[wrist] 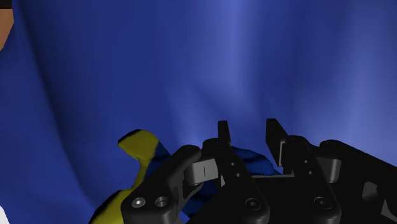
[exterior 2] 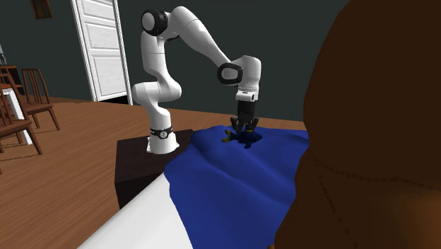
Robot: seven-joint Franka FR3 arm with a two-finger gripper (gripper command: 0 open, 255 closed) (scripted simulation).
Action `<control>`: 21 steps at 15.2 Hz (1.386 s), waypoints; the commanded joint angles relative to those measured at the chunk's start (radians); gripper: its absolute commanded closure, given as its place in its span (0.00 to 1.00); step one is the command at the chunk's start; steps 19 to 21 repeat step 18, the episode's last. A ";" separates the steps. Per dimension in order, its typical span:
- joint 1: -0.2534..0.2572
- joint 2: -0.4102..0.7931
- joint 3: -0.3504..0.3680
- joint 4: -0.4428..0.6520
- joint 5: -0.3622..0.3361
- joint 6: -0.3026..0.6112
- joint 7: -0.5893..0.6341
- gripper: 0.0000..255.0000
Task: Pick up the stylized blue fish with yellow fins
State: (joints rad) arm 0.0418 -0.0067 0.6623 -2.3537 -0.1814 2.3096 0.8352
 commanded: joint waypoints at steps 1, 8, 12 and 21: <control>0.000 -0.001 0.000 -0.002 0.001 0.001 0.000 1.00; 0.004 -0.076 -0.005 0.033 0.072 -0.087 -0.060 1.00; 0.007 -0.112 -0.011 0.058 0.101 -0.140 -0.088 1.00; 0.010 -0.145 -0.019 0.088 0.126 -0.195 -0.112 1.00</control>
